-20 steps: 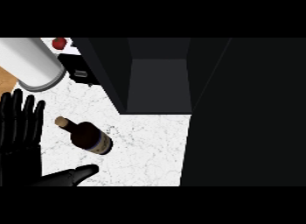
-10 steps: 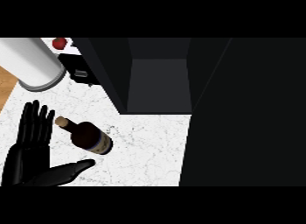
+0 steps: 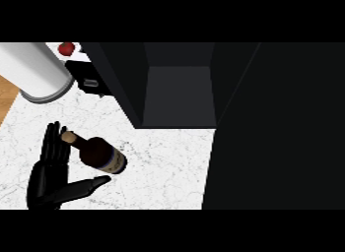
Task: Pick up the wine, place it into the cabinet and close the cabinet
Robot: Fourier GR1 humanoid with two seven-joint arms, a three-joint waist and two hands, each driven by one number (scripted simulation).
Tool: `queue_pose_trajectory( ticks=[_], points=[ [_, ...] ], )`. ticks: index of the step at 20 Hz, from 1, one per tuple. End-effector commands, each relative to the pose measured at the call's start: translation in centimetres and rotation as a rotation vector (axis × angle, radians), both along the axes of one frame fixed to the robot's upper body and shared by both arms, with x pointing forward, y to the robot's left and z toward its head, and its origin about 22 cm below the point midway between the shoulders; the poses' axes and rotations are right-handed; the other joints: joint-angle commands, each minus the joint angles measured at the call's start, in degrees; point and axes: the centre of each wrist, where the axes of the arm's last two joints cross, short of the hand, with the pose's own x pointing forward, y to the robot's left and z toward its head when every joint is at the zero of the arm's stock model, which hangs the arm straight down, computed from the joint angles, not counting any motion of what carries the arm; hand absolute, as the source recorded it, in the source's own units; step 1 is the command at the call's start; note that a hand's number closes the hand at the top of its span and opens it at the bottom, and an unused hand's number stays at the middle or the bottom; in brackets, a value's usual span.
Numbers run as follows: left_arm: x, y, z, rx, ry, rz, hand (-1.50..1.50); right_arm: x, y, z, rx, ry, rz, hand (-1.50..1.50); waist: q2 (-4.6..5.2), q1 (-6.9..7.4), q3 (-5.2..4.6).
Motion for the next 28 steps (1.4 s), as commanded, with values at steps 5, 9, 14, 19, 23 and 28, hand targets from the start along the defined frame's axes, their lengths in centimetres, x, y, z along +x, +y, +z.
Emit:
queue_pose_trajectory(
  ticks=[5, 9, 14, 19, 23, 28],
  points=[
    [-0.5, 0.1, -4.7, -0.022, 0.013, -0.031, -1.5, -2.1, -1.3, 1.4, 0.014, -0.024, 0.045, -1.5, -0.02, 0.01, 0.02],
    [-1.6, 0.4, -8.2, -0.025, 0.032, -0.037, -1.5, -1.8, -0.2, 0.1, 0.025, -0.011, 0.045, -1.5, -0.01, 0.01, 0.02],
    [0.4, 1.4, -9.7, -0.086, 0.027, -0.043, -1.5, -0.9, -0.3, 0.4, 0.029, -0.023, 0.04, -1.5, 0.03, -0.01, 0.0],
    [0.0, 1.5, -11.5, -0.166, 0.016, -0.074, -1.5, -2.0, -0.3, 0.2, 0.028, -0.031, 0.042, -1.5, 0.02, -0.17, 0.0],
    [0.8, 1.7, -12.5, -0.193, -0.009, -0.075, -1.5, -2.4, 0.1, 1.5, 0.011, -0.014, 0.052, -1.5, 0.04, -0.21, -0.04],
    [2.2, 0.1, -11.8, -0.185, -0.012, -0.111, -1.5, -1.6, -0.4, 1.1, 0.008, -0.019, 0.051, -1.5, -0.02, 0.04, 0.02]
  ],
)
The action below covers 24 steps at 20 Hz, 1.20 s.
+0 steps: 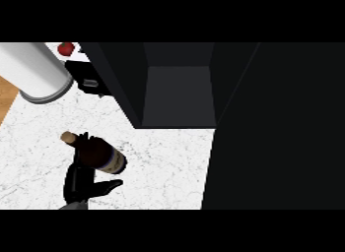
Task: Pick up the wine, place it into the cabinet and close the cabinet
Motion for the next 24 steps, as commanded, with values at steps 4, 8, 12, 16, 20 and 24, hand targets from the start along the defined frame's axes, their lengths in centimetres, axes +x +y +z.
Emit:
queue_pose_trajectory(
  ticks=[4, 8, 12, 16, 20, 24],
  points=[
    [0.5, -0.7, -0.2, -0.017, -0.055, -0.002, -1.5, -0.8, -1.6, -0.2, 0.042, -0.012, 0.03, -1.5, -0.02, 0.13, 0.03],
    [2.7, -1.9, -0.1, 0.001, -0.062, -0.008, -1.5, -1.0, -0.9, -0.9, 0.033, -0.014, 0.019, -1.5, 0.02, -0.06, 0.02],
    [3.6, -2.4, -0.1, 0.0, -0.077, 0.026, -1.5, -1.0, -0.8, -0.1, 0.054, -0.016, 0.039, -1.5, 0.06, -0.2, 0.0],
    [2.4, -2.0, -1.0, -0.034, -0.092, 0.049, 1.5, -1.1, -0.7, 0.5, 0.027, 0.005, 0.06, -1.5, 0.05, -0.1, -0.02],
    [4.9, -3.9, 0.8, -0.087, -0.07, 0.02, 1.5, -1.8, -0.9, 0.2, 0.014, -0.006, 0.054, -1.5, -0.01, -0.16, 0.01],
    [5.1, -2.0, 0.4, -0.107, -0.083, -0.022, 1.5, -1.4, -0.9, 0.3, 0.031, 0.0, 0.043, -1.5, 0.1, -0.34, -0.02]
  ],
)
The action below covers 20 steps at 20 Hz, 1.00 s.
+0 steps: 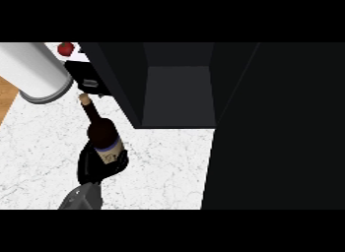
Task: Pick up the wine, place it into the cabinet and close the cabinet
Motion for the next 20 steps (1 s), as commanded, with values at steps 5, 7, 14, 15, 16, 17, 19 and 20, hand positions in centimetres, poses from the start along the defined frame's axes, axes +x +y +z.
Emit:
queue_pose_trajectory(
  ticks=[5, 7, 14, 15, 16, 17, 19, 20],
  points=[
    [-0.7, 4.1, 0.3, -0.046, 0.036, -0.009, 1.5, -2.4, 0.1, -0.4, 0.041, -0.014, 0.034, -1.5, -0.08, 0.12, 0.03],
    [-0.8, 4.4, 0.7, -0.078, 0.041, 0.018, 1.5, -1.2, -0.2, -1.1, 0.037, -0.016, 0.022, -1.5, -0.1, 0.33, 0.05],
    [-0.3, 3.2, 1.2, -0.078, -0.023, 0.004, 1.5, -0.8, 0.0, -0.1, 0.022, -0.013, 0.039, -1.5, -0.07, 0.3, 0.03],
    [0.0, 3.3, 1.4, -0.069, -0.036, -0.017, 1.5, -0.6, -0.2, 0.9, 0.029, -0.02, 0.044, -1.5, -0.05, 0.28, 0.01],
    [-2.0, 4.1, 1.0, -0.093, -0.028, -0.053, 1.5, 0.1, -0.9, 0.1, 0.017, -0.005, 0.034, -1.5, -0.1, 0.47, 0.04],
    [-0.5, 1.6, 1.3, -0.107, -0.01, -0.077, 1.5, -0.5, 0.0, 0.4, 0.025, -0.024, 0.028, -1.5, -0.1, 0.34, 0.03],
    [1.0, 2.2, 2.4, -0.104, -0.017, -0.086, 1.5, -1.3, 0.6, 0.3, 0.026, -0.026, 0.041, -1.5, -0.08, 0.19, 0.02],
    [-1.2, 1.5, 2.9, -0.1, -0.002, -0.103, 1.5, -0.2, -0.5, -0.2, 0.037, -0.03, 0.008, -1.5, -0.19, 0.65, 0.08]
  ],
)
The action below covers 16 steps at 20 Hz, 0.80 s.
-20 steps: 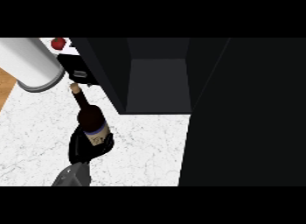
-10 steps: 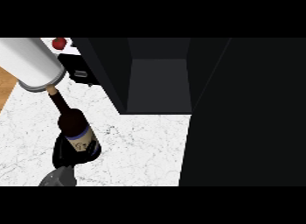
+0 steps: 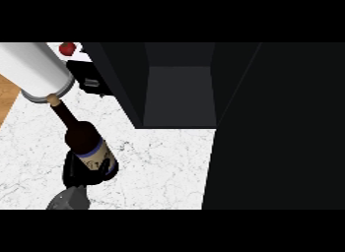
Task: Pick up the wine, place it into the cabinet and close the cabinet
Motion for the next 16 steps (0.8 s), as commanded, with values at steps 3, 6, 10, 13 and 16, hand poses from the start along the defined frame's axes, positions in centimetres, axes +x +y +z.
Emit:
queue_pose_trajectory(
  ticks=[3, 6, 10, 13, 16],
  points=[
    [0.6, -1.5, 1.8, 0.042, -0.032, -0.081, 1.5, -1.4, -0.5, 2.4, 0.027, -0.023, 0.023, -1.5, -0.02, -0.04, 0.0],
    [-0.7, -4.1, 3.7, 0.023, -0.048, -0.102, 1.5, -1.3, -0.4, 1.1, 0.022, -0.021, 0.013, -1.5, -0.13, 0.23, 0.05],
    [-0.9, -6.7, 5.1, 0.009, -0.03, -0.167, 1.5, -0.4, -1.0, -0.9, 0.039, 0.005, 0.016, -1.5, -0.03, -0.02, 0.04],
    [0.3, -10.1, 5.8, 0.039, -0.01, -0.152, 1.5, -0.6, -1.1, 1.2, 0.021, 0.0, 0.025, -1.5, 0.02, -0.39, 0.0],
    [-0.4, -10.2, 7.5, 0.016, -0.01, -0.136, 1.5, -0.5, 0.2, -0.7, 0.032, -0.016, 0.026, -1.5, 0.01, -0.08, 0.01]
  ],
)
